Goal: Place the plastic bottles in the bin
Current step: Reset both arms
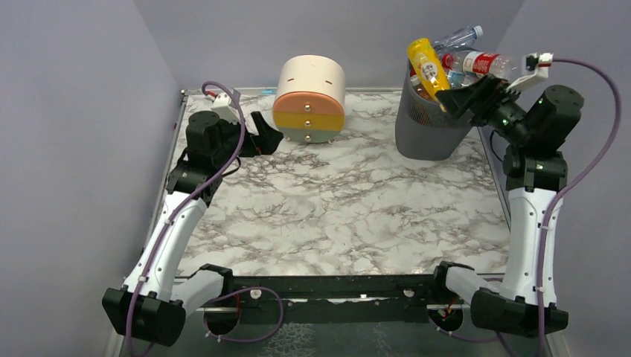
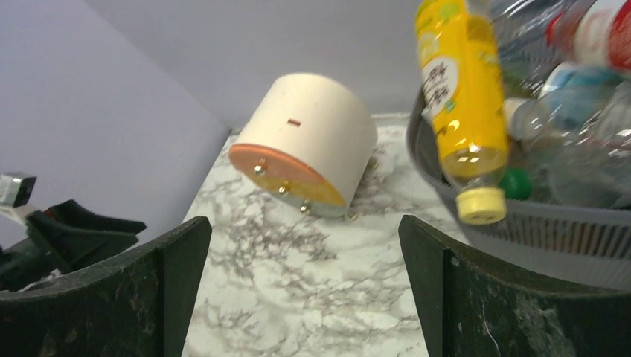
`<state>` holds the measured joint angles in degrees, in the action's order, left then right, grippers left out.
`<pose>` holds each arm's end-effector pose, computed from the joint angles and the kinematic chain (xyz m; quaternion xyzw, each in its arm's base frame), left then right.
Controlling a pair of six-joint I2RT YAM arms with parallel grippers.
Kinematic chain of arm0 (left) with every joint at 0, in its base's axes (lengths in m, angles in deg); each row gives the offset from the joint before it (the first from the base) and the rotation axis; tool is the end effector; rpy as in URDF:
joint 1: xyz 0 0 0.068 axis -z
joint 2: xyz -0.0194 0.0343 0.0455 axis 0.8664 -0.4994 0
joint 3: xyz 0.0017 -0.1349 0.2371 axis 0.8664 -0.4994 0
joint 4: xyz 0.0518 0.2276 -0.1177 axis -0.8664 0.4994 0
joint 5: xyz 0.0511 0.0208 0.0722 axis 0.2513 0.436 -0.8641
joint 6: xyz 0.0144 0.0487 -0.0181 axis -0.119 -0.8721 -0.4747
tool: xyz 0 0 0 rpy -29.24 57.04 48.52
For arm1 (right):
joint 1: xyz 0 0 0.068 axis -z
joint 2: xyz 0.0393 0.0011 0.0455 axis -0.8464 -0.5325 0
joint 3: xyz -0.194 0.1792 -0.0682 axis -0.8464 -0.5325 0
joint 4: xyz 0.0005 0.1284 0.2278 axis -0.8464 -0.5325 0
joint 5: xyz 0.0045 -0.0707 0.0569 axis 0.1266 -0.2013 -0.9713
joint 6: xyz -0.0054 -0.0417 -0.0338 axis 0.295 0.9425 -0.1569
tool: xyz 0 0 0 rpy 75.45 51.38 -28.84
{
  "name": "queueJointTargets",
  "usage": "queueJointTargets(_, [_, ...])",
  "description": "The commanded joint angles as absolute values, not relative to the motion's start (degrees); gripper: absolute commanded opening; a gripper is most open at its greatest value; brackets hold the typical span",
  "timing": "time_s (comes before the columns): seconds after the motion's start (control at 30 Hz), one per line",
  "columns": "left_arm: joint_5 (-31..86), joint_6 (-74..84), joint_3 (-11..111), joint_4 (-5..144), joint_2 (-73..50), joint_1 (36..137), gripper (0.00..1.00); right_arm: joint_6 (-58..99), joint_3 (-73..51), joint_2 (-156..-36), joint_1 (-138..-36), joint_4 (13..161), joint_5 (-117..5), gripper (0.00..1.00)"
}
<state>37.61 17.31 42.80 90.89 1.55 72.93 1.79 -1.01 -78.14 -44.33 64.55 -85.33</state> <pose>0.2342 -0.0650 0.3888 0.0183 0.7957 -0.3070 0.5218 0.2060 -0.0276 0.4968 0.0179 0.7111 0.2921 0.6393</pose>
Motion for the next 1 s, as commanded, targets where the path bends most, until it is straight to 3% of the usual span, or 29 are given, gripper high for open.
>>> queueJointTargets(0.0, [29.49, 12.23, 34.88, 89.76, 5.48, 73.14, 0.99, 2.50, -9.06, -73.68, -48.13, 68.46, -86.60, 1.00])
queueJointTargets(0.27, [18.28, 11.78, 20.55, 77.97, 7.75, 73.14, 0.99, 3.88, -31.46, -68.95, -50.85, 75.27, -82.92, 1.00])
queueJointTargets(0.53, [13.07, 6.01, 4.88, 53.91, 8.28, 73.14, 0.99, 5.32, -52.08, -67.80, -58.36, 90.38, -61.99, 1.00])
queueJointTargets(0.7, [7.89, 3.79, -0.83, 48.55, 6.02, 73.16, 0.99, 7.99, -60.21, -68.91, -63.89, 99.57, -48.76, 1.00])
queueJointTargets(0.97, [6.10, -1.85, -8.37, 40.03, 8.44, 73.09, 0.99, 13.57, -68.54, -70.96, -63.97, 113.26, -41.15, 1.00])
